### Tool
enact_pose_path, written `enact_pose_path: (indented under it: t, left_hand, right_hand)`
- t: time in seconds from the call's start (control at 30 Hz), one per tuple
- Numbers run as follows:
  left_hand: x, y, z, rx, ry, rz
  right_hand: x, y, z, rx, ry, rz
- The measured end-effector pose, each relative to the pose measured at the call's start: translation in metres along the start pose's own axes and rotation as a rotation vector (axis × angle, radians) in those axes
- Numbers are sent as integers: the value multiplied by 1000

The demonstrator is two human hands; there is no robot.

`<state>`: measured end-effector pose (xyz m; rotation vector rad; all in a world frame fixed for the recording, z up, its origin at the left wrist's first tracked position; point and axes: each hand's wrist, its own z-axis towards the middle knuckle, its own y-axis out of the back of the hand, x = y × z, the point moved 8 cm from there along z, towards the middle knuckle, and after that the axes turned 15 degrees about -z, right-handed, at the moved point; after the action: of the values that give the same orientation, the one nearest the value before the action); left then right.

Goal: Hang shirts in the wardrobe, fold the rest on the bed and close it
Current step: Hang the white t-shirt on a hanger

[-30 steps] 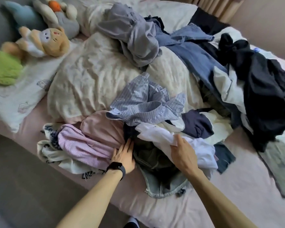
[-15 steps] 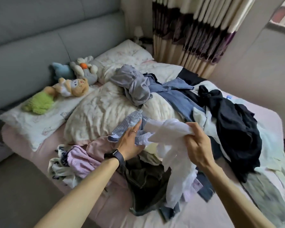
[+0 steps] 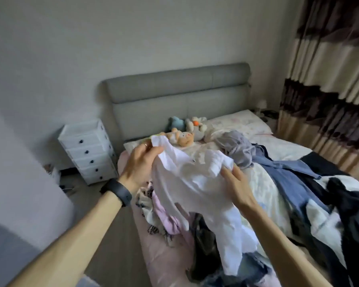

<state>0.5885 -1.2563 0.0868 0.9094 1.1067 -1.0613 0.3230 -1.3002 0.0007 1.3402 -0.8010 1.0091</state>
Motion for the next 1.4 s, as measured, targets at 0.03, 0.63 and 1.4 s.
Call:
enact_pose_path:
  t: [0.03,0.63,1.4]
  left_hand:
    - [-10,25,-10,-62,7,0]
    - [-60,395,-358,-767,114,53]
    - [-104,449,-428,-451,-70,1273]
  right_hand:
    - [16,-19,-3,38,40,2]
    - [185,-322,-178,256,459,-298]
    - [309,-532,-377,1372,427,73]
